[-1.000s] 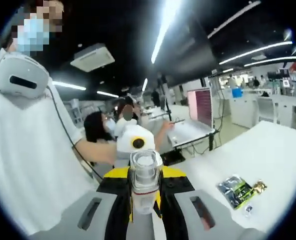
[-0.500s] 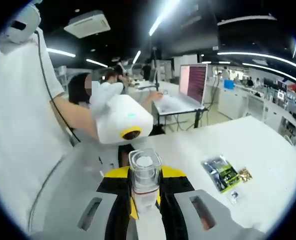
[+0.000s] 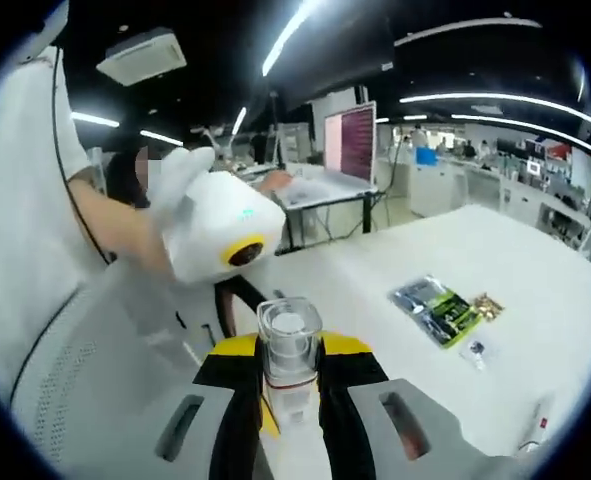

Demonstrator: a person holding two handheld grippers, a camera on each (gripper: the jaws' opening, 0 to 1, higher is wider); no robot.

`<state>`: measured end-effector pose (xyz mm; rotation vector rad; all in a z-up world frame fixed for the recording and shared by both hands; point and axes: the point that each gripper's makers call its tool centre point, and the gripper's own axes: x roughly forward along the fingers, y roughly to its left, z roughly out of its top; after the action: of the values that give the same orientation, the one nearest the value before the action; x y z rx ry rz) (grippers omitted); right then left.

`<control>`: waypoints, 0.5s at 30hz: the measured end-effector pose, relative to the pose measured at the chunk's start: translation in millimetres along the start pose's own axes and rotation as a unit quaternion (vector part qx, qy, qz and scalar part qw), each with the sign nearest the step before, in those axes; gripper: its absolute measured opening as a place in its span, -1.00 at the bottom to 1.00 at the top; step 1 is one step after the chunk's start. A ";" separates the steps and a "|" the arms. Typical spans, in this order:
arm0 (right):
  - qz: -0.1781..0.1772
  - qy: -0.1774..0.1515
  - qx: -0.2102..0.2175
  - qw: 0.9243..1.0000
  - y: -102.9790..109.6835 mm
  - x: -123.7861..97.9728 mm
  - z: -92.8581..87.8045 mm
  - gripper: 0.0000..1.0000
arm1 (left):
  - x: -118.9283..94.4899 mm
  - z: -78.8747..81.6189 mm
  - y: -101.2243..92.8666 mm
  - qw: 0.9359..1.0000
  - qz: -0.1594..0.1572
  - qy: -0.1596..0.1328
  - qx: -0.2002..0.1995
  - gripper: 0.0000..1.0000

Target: Arrange the skincare products in the storage area until every visible bottle or jar stands upright without overlapping.

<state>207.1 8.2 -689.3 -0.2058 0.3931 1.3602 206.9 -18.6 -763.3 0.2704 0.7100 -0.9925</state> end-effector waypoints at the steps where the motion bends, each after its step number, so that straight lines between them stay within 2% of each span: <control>1: -0.002 0.001 0.001 1.000 0.0 0.5 -3.3 -0.61 | -0.6 -0.9 0.9 1.000 0.003 -0.001 -0.001 -0.39; 12: -0.005 0.011 -0.007 1.000 -4.2 7.6 -29.5 -0.60 | 0.0 -18.5 11.9 0.999 0.023 0.018 -0.016 -0.31; 15: 0.001 0.007 -0.008 1.000 -5.8 9.8 -33.4 -0.60 | -1.6 -16.9 10.1 0.999 0.025 0.017 -0.020 -0.30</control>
<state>209.1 3.6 -724.2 -0.2272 0.3941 1.3642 207.7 -3.5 -775.9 0.2687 0.7499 -0.9274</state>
